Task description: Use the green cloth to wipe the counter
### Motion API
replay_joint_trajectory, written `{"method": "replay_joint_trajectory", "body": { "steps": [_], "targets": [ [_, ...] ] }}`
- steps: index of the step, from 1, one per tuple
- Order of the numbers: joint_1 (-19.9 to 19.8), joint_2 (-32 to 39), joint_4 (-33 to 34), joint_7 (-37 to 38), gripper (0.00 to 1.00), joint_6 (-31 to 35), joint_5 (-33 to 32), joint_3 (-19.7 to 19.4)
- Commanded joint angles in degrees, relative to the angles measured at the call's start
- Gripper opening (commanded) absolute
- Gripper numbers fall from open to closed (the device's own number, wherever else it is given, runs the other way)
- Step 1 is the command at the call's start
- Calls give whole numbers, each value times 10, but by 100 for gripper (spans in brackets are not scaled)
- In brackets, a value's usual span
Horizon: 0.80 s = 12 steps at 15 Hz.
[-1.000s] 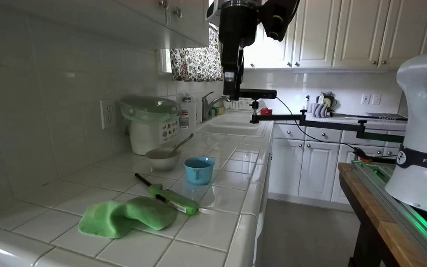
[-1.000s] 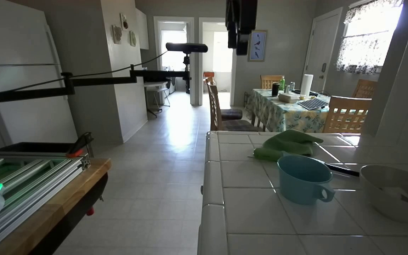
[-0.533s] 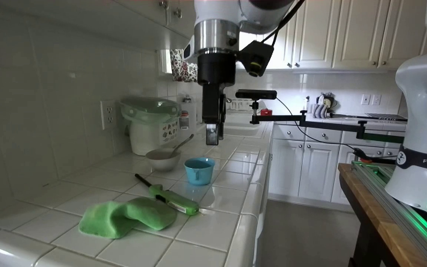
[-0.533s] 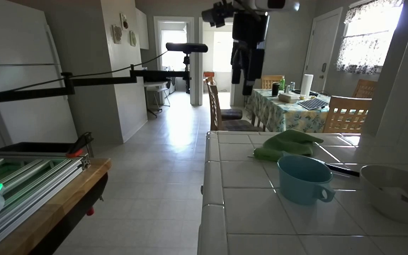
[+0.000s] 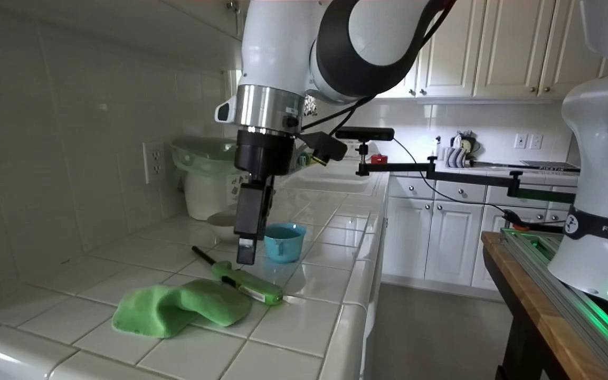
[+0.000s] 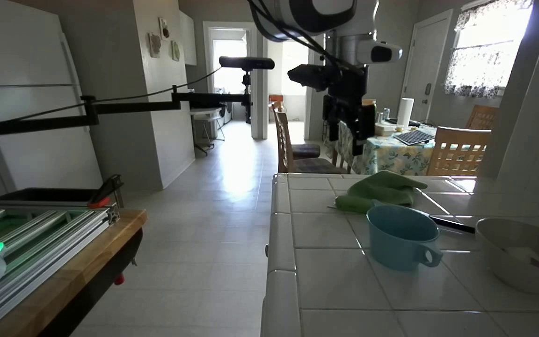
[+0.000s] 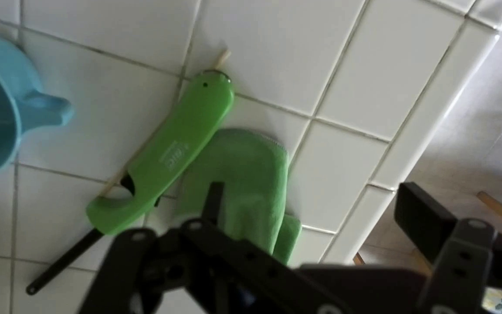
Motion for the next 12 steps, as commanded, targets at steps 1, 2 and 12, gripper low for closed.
{"method": "replay_joint_trajectory", "body": {
  "steps": [1,2,12],
  "targets": [
    [4,47,41,-28,100,42,-7,-5],
    [3,59,49,-31,100,55,-8,-7],
    [19,85,70,5,100,45,-7,-25]
  ]
}}
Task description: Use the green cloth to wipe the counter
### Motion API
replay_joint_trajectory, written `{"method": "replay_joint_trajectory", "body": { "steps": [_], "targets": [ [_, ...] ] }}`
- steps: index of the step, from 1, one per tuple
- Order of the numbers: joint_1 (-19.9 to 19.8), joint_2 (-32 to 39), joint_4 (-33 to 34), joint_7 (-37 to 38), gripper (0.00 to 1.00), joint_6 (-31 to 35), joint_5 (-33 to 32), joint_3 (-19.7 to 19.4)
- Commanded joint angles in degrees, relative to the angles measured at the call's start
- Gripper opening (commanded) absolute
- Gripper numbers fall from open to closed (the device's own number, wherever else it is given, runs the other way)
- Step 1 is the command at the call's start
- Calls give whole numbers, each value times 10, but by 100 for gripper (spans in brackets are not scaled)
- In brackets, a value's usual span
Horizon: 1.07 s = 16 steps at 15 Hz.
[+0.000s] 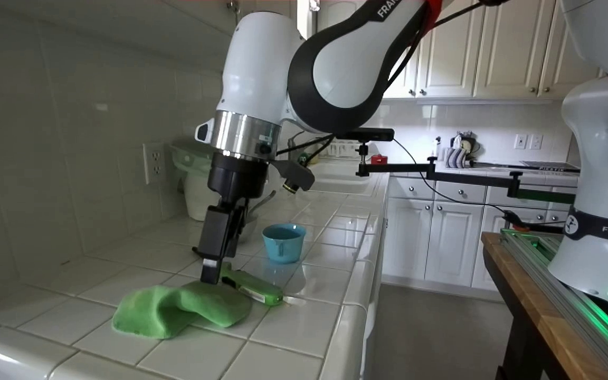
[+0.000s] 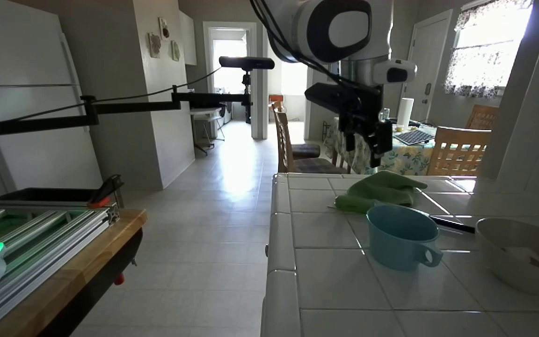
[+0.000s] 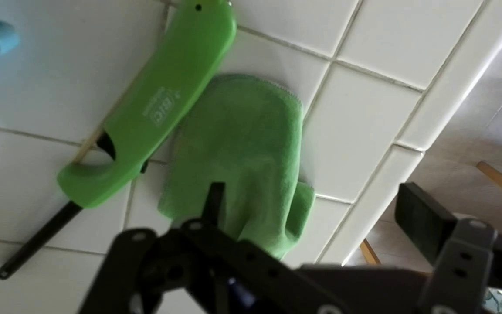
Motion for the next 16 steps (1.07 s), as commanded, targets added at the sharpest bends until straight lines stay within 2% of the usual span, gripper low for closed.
{"method": "replay_joint_trajectory", "body": {
  "steps": [1,9,10,11,16],
  "targets": [
    [15,13,12,9,100,-18,1,-13],
    [67,76,74,37,100,-15,-49,-63],
    [70,84,84,38,90,-15,-53,-68],
    [73,92,94,39,73,-14,-59,-73],
    [76,132,143,32,33,-11,-67,-80]
  ]
}}
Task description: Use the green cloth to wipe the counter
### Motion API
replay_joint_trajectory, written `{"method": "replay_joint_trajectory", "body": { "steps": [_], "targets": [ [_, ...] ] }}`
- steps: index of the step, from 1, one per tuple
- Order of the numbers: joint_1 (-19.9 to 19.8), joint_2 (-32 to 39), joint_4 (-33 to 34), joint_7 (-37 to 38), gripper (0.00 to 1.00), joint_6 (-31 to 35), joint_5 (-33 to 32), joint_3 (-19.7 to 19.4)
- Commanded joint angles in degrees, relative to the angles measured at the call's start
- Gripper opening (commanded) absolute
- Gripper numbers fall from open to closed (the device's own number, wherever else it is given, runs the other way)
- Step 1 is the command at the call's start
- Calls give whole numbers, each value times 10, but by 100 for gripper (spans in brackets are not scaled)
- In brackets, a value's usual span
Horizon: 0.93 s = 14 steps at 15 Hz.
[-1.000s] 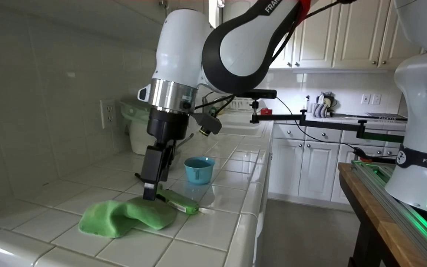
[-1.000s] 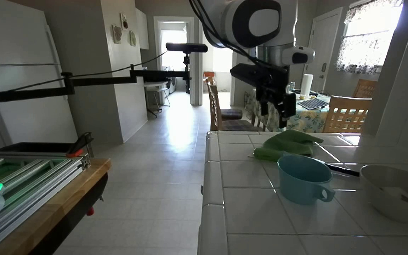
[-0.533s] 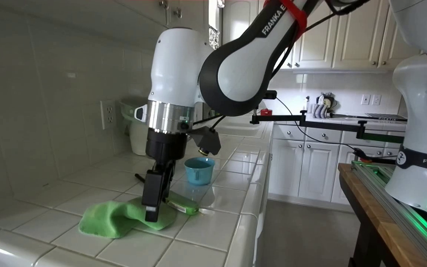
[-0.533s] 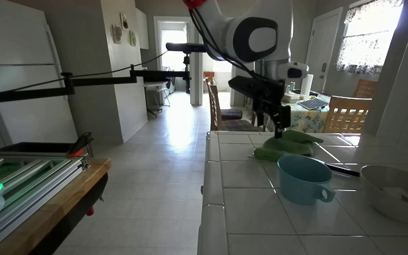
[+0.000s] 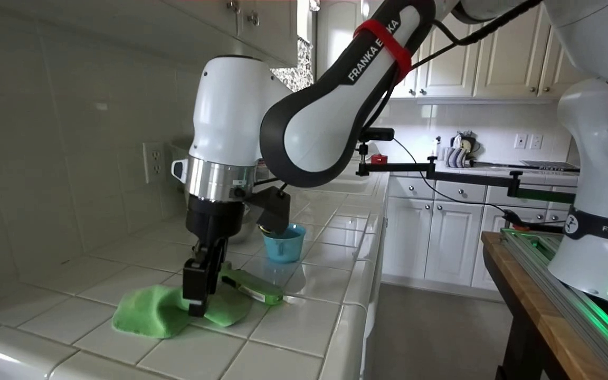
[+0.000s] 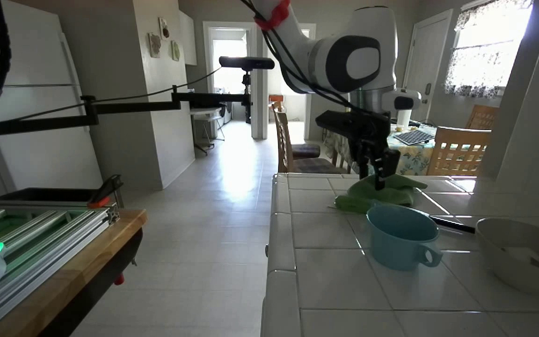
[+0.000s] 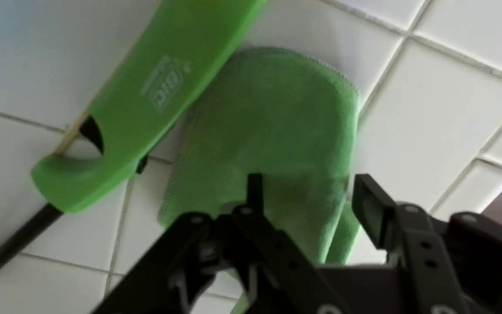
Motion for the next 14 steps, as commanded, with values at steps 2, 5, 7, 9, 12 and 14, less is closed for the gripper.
{"method": "replay_joint_trajectory", "body": {
  "steps": [2,5,7,9,12,14],
  "targets": [
    [11,39,56,0,18,7,-19,-11],
    [11,41,75,0,0,20,-18,-11],
    [10,36,88,-3,0,23,-20,-13],
    [13,28,96,3,1,28,-28,-27],
    [18,19,103,25,1,37,-55,-65],
    [23,21,111,44,1,51,-76,-94]
  ]
}}
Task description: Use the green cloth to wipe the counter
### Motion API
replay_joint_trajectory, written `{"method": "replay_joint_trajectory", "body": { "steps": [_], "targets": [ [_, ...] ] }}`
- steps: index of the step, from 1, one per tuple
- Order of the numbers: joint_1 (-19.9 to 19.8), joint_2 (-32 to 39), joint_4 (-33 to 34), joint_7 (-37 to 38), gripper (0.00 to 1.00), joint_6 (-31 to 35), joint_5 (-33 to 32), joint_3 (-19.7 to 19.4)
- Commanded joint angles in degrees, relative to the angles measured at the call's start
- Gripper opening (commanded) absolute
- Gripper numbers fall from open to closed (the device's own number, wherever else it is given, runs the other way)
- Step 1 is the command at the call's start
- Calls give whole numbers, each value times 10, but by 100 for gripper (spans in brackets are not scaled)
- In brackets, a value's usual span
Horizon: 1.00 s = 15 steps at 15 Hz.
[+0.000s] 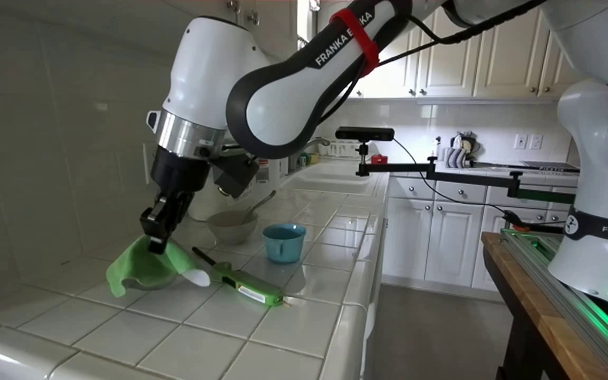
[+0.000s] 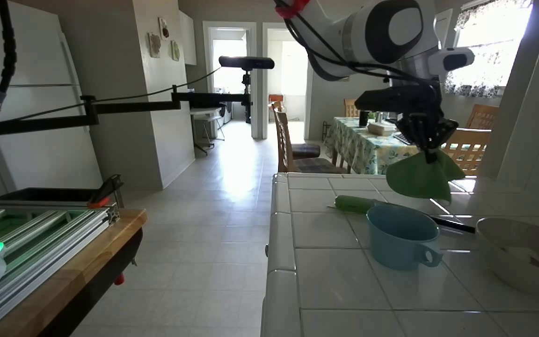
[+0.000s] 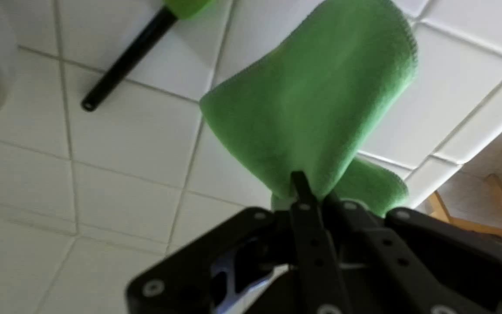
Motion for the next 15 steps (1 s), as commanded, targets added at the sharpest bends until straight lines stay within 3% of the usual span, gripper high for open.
{"method": "replay_joint_trajectory", "body": {
  "steps": [1,11,15],
  "targets": [
    [17,8,15,37,1,33,-40,-48],
    [6,126,144,46,1,-4,-45,-80],
    [-17,184,217,18,1,-36,-24,-48]
  ]
}}
